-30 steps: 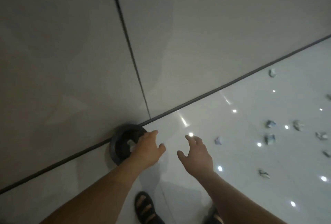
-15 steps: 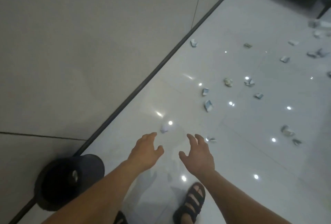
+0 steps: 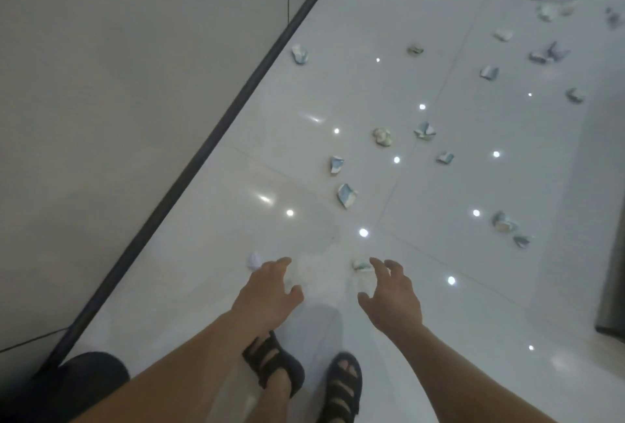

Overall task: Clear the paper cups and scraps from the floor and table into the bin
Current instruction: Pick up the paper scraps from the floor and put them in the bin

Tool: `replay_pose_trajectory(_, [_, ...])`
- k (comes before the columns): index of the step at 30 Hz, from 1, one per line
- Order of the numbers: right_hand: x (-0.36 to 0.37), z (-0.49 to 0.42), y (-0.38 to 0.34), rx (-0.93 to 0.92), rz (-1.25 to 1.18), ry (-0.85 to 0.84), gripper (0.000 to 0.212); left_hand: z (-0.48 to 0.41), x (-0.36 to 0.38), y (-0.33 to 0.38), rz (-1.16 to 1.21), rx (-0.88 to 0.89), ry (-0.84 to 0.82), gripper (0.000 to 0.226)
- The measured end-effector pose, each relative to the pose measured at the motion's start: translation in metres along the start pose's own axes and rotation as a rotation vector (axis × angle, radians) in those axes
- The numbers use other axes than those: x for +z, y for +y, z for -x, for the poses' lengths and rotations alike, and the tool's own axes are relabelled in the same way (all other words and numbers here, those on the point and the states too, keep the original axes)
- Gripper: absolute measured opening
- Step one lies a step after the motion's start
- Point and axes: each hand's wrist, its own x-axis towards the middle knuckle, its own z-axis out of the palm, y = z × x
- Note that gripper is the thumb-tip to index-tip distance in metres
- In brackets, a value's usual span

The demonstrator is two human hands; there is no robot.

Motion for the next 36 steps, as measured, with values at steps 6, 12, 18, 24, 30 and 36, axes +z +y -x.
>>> replay_pose_trajectory(6, [0.071, -0.086, 0.050, 0.058, 0.042, -0.075, 0.068, -0.090, 0.047, -0.019, -0.018, -0.005, -0.055, 0.065])
replay_pose_trajectory(12, [0.154, -0.181, 0.096, -0.027, 0.160, -0.142, 0.065, -0.180, 0.115, -0.051, -0.001, -0.032, -0.073, 0.064])
replay_pose_trajectory(18, [0.216, -0.238, 0.128, -0.106, 0.206, -0.166, 0.054, -0.246, 0.170, -0.074, 0.042, -0.016, -0.049, 0.063])
replay_pose_trajectory(24, [0.224, -0.240, 0.126, -0.115, -0.005, -0.125, 0.045, -0.243, 0.185, -0.081, 0.097, -0.029, -0.058, 0.067])
replay_pose_trajectory(30, [0.169, -0.193, 0.036, -0.314, -0.306, -0.196, 0.050, -0.193, 0.131, -0.070, 0.204, 0.002, 0.033, 0.082])
replay_pose_trajectory(36, [0.117, -0.142, -0.073, -0.510, -0.378, -0.419, 0.044, -0.128, 0.059, -0.077, 0.379, 0.034, 0.146, 0.079])
